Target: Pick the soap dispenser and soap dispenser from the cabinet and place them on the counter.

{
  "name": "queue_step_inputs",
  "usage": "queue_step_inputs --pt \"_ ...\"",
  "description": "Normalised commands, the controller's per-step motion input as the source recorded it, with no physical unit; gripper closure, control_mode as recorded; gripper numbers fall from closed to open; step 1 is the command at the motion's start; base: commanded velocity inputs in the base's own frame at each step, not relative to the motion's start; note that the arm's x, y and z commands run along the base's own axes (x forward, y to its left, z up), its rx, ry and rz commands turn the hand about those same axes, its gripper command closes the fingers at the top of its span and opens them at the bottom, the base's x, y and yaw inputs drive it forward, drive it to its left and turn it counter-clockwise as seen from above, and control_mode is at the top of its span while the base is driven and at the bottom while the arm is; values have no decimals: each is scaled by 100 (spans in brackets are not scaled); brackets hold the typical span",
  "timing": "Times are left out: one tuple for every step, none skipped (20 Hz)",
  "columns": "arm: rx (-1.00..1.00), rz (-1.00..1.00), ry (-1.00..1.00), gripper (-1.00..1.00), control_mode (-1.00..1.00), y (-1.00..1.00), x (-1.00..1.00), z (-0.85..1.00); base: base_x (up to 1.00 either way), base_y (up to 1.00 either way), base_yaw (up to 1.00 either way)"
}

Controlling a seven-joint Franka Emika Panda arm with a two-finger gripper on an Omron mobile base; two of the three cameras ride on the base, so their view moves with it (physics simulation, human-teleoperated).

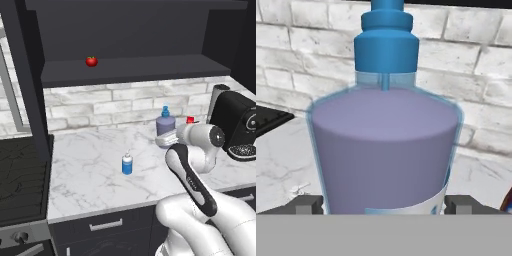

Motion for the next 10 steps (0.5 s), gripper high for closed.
queue_step_inputs --pt "-3 6 -6 100 -100 -1 0 -23 0 0 0" --pt "0 3 -6 100 -100 0 2 -24 0 0 0" --pt "0 1 -2 100 -100 0 5 -27 0 0 0" --pt "5 2 -3 100 -100 0 6 -28 0 0 0" --pt "6 3 -1 100 -100 0 9 -32 0 0 0" --pt "5 3 0 100 -100 0 13 -38 0 0 0" --pt "4 6 0 100 -100 0 15 -43 0 0 0" --pt "2 12 0 100 -100 -3 22 -45 0 0 0" --pt "0 16 0 100 -100 -7 27 -44 0 0 0" --pt "0 16 0 100 -100 -12 32 -42 0 0 0"
